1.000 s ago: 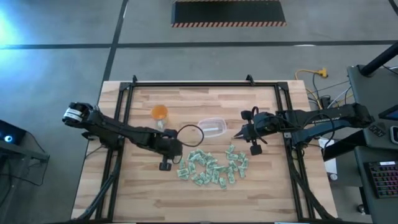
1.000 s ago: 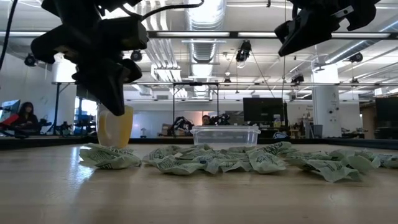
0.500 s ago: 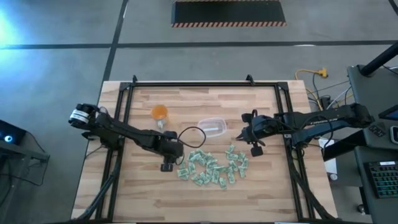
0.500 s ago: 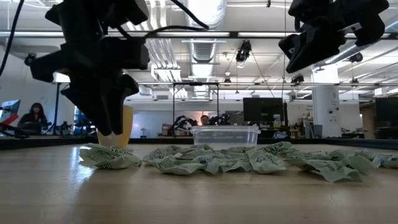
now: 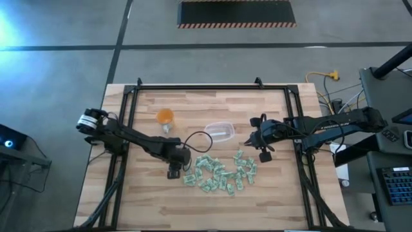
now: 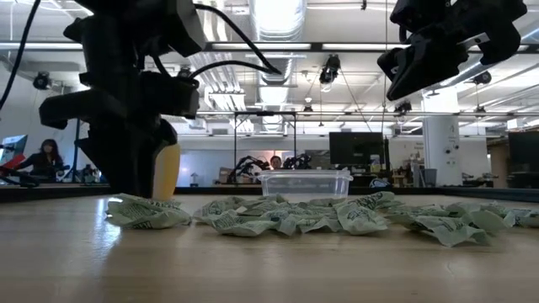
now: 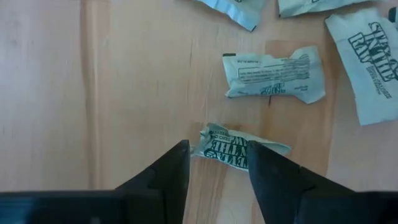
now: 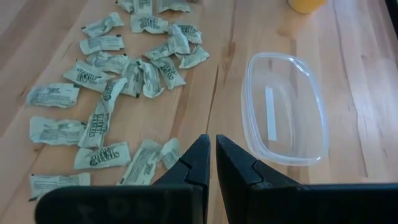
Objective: Pick and place Stevia / Truvia into bins
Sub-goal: Put the stevia packet into the transparent bin
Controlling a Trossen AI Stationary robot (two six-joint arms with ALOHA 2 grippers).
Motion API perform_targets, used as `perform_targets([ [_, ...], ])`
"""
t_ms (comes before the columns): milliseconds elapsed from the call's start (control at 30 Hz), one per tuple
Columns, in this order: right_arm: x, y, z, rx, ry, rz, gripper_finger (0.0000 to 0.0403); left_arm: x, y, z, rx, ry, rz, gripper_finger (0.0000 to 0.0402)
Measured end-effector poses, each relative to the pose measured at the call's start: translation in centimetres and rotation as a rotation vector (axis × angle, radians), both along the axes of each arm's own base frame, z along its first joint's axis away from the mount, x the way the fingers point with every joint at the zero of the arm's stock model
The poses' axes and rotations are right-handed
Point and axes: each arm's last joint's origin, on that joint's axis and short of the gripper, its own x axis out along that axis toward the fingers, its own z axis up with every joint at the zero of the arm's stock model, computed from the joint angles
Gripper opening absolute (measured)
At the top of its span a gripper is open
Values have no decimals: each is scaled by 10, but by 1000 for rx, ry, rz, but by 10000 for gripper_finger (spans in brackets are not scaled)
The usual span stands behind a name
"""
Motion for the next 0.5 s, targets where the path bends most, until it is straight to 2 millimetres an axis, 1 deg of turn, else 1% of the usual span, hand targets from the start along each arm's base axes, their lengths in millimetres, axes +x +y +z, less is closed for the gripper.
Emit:
perform_targets([
  [100, 0, 0, 0, 2, 1, -2, 18, 0, 0, -3, 3, 14, 0, 125],
  [167, 0, 0, 0, 11, 1, -10, 18, 1, 0, -5, 6, 21, -2, 108],
  [233, 0, 0, 0, 13, 2, -13, 18, 1, 0, -6, 9, 22, -13, 85],
  [367, 0, 0, 0, 13, 5, -13, 18, 1, 0, -5, 16, 21, -33, 21],
  [400, 0, 0, 0, 13, 5, -13, 18, 1, 0, -4, 16, 18, -34, 11],
  [500, 0, 0, -1, 13, 8, -13, 18, 2, 0, 1, 40, -6, -26, 8],
])
